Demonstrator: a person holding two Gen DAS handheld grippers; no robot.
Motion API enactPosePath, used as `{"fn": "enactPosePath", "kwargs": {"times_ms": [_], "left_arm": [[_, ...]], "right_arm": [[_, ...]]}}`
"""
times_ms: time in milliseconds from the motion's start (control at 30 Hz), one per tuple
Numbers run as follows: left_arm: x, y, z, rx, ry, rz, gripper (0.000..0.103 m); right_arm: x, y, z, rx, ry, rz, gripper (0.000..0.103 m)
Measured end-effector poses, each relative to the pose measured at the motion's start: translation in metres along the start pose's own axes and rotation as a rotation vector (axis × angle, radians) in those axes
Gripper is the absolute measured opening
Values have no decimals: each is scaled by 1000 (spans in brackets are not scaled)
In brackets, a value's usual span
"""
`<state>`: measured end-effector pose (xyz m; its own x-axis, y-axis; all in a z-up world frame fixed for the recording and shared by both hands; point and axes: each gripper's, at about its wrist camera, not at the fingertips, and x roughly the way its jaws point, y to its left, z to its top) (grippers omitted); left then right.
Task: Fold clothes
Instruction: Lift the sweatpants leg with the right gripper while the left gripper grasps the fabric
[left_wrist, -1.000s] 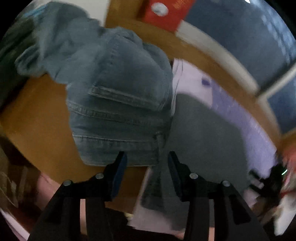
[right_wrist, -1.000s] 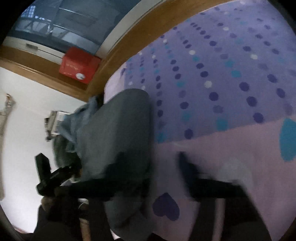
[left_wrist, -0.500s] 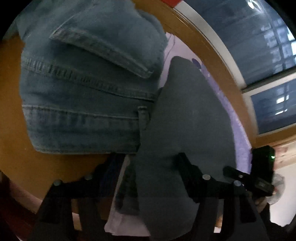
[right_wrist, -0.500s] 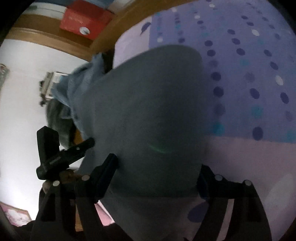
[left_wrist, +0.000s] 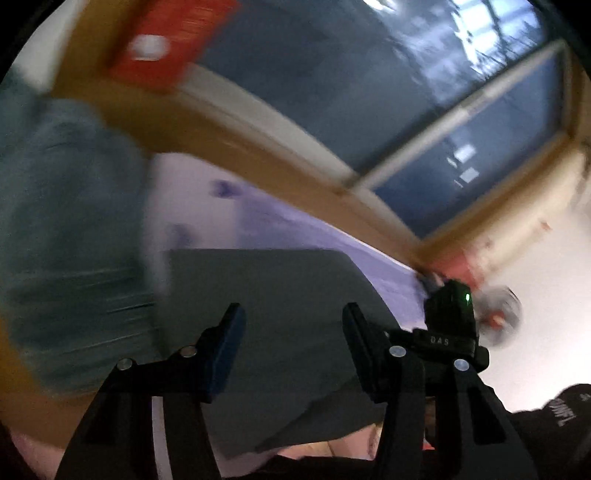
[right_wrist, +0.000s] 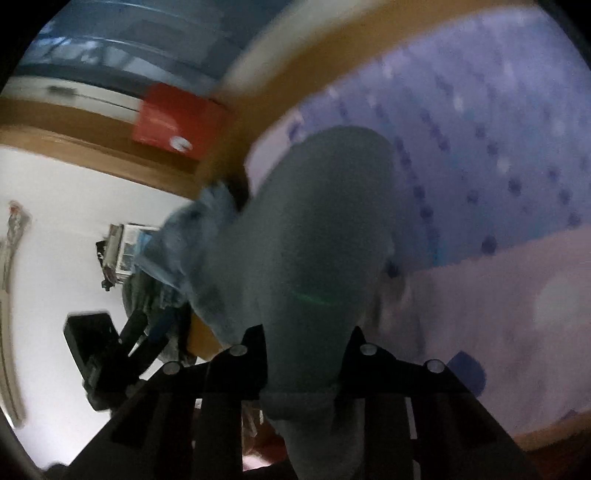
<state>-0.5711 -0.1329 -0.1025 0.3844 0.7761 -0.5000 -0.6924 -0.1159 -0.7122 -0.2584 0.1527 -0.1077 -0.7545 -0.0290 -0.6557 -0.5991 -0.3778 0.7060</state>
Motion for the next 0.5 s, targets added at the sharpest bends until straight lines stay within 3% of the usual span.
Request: {"fn": "enactPosePath", "kwargs": {"times_ms": [100,267,400,500], "left_arm": [[46,-22,3,9,94,-116,54],[153,-62,1,-50,263,-223,54],[237,-96,-3,-95,387,-304,54],[319,-149,-6,-97,456,-354,54]], "right_arm": [[-46,16,8,-73,-103,-39,22],[-131,21,17,-206,-265,-154,22],[-188,-20,31,-221,-335,-256,22],[-236,-67,47,-213,-377,-318,22]]}}
